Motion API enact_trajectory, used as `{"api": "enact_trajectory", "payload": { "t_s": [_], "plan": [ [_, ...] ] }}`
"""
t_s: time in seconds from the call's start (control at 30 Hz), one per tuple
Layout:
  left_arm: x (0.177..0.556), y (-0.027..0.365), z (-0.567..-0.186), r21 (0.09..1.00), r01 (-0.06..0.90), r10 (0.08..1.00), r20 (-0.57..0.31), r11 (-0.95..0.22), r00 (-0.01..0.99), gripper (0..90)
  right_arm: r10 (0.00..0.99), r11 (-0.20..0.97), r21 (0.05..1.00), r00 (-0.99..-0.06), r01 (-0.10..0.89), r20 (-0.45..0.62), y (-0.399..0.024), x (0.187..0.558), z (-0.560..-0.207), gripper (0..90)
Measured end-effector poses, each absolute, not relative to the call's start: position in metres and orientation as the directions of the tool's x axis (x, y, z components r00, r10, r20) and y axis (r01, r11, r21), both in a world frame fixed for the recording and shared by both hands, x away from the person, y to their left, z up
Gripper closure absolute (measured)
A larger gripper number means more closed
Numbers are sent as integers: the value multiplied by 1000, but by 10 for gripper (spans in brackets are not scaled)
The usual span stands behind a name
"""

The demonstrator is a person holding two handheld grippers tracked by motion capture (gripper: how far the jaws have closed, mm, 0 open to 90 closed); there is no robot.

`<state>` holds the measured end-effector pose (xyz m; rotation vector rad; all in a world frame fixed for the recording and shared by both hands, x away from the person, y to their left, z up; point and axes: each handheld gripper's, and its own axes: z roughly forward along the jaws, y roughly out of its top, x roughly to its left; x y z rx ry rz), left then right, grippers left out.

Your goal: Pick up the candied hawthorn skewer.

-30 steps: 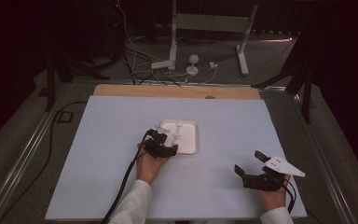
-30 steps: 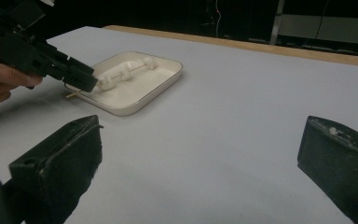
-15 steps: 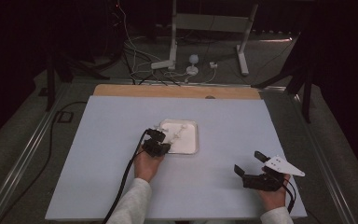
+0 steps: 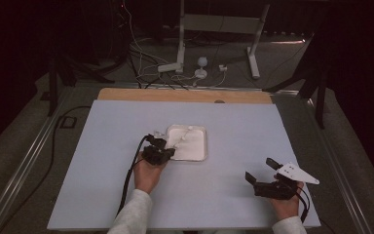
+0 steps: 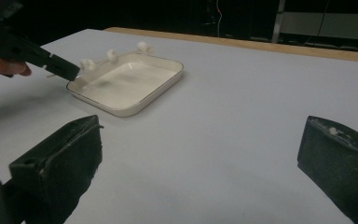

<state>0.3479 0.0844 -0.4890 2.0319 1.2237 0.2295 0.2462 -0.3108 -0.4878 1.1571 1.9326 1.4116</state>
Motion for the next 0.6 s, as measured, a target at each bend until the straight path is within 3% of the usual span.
{"api": "enact_trajectory", "payload": {
  "t_s": [0.6],
  "plan": [
    [308, 125, -474, 757, 611, 799, -208, -234, 564, 900, 824, 96, 926, -550, 365, 132, -305, 247, -485, 0]
  ]
}}
